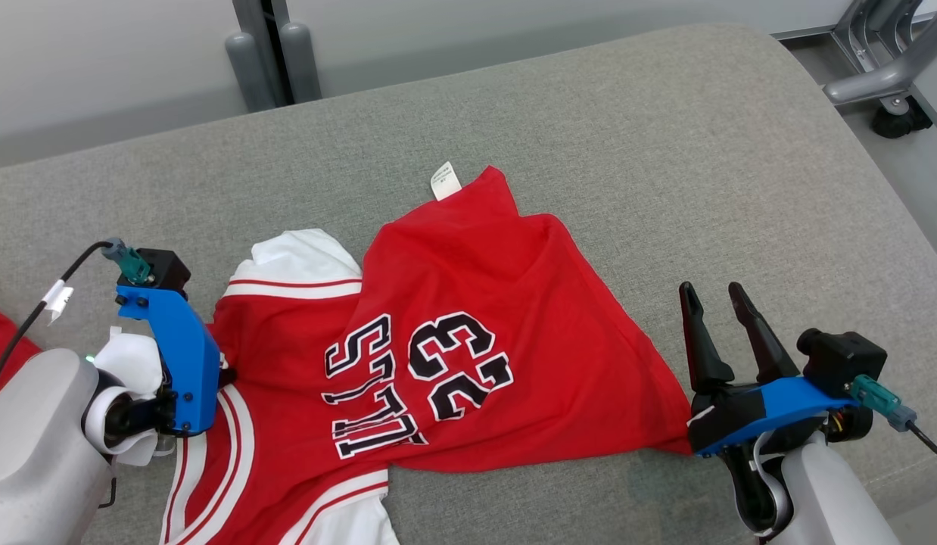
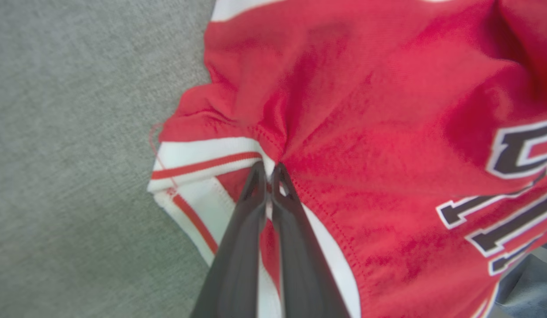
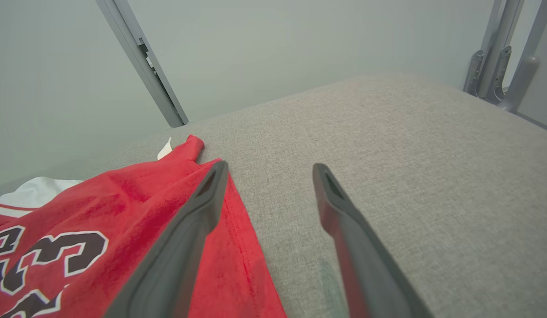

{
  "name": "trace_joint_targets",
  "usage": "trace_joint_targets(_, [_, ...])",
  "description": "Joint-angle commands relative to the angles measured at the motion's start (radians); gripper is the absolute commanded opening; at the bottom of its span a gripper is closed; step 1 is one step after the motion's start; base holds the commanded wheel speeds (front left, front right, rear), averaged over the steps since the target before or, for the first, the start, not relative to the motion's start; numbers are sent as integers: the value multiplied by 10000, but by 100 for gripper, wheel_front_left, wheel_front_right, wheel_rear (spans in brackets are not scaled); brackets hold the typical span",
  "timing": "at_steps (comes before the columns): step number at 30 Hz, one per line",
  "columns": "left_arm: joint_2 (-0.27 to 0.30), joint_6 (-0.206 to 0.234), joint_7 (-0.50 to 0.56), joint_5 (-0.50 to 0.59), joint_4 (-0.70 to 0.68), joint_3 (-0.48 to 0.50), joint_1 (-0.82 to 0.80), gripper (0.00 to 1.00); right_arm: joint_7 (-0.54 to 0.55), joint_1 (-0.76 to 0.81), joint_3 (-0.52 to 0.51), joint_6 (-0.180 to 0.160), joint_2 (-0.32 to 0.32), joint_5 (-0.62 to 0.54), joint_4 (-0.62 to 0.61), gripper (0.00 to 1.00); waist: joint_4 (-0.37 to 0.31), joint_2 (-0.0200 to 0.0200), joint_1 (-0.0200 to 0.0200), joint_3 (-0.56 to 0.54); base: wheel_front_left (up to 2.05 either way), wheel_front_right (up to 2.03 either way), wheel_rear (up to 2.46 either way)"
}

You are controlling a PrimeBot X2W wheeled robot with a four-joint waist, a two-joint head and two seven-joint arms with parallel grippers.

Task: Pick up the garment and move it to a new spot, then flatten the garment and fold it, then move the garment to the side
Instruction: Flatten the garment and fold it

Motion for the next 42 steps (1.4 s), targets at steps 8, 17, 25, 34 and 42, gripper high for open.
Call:
trace_joint_targets(8, [376,-14,-769,-362,-35,226,-951,0,-164,-216,-54,5,-128,70,108,100,143,-1,0,50,0,0,0])
trace_joint_targets(17, [762,65,-1972,455,788,494,-2153,0,-188,-437,96,5,-94,39,-33,100,12,-1,0,494,0,0,0])
trace_joint_targets(25, [675,100,-3440,991,2052,664,-2972,0,-231,-596,117,5,-141,72,-114,100,-152,-1,0,812,0,0,0])
trace_joint_targets(34, [-36,-14,-4399,839,3100,360,-2634,100,-281,-419,40,5,-180,14,-28,100,285,-1,0,116,0,0,0])
trace_joint_targets(42, [131,-2,-7008,800,1786,157,-1857,100,-311,134,-17,5,-392,20,-181,100,950,-1,0,-1114,0,0,0])
